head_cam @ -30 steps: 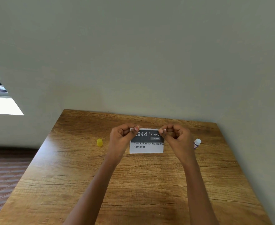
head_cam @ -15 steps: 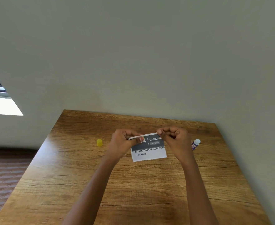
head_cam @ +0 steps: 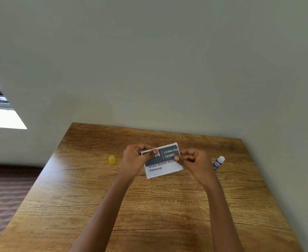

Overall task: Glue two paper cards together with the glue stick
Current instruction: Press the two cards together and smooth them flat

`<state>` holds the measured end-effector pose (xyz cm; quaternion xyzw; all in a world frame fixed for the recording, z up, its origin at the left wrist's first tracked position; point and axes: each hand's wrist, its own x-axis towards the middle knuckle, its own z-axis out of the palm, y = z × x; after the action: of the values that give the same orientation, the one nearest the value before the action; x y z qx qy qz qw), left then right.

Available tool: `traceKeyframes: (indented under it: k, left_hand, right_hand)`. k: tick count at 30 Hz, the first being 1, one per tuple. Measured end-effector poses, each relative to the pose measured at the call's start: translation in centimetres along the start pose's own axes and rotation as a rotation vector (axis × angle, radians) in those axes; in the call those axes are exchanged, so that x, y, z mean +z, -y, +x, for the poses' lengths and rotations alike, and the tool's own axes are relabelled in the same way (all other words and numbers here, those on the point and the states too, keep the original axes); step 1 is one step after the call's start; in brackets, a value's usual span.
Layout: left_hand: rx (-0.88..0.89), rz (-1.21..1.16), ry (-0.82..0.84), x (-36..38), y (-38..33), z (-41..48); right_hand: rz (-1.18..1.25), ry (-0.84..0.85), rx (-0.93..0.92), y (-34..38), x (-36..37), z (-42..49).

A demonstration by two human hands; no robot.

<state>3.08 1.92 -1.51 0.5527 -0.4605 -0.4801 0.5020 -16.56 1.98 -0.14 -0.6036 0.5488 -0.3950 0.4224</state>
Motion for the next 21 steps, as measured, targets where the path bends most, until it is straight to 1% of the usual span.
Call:
traceKeyframes:
  k: [4,8,12,15,18,21]
  left_hand:
    - [-0.008,0.027,-0.009,0.2,-0.1,-0.1]
    - [0.014,0.113,0.005,0.1,-0.9,-0.2]
    - [0.148,0.369,0.061,0.6,-1.7,0.1]
    - [0.201,0.528,0.066,1.8,-1.7,0.4]
    - [0.21,0.508,0.035,2.2,-1.4,0.6]
    - [0.183,0.441,0.033,1.8,-1.4,0.6]
  right_hand:
    - [-0.006,-0.002,-0.009,-0.1,0.2,0.1]
    - [-0.054,-0.002,0.003,-0.3,0.2,0.2]
    - [-0.094,0.045,0.002,-0.2,0.6,0.3]
    - [-0.085,0.076,-0.017,0.2,1.4,0.3]
    - [-0.099,0.094,-0.036,0.2,1.7,0.3]
    - [-0.084,0.101,0.004,-0.7,1.4,-0.2]
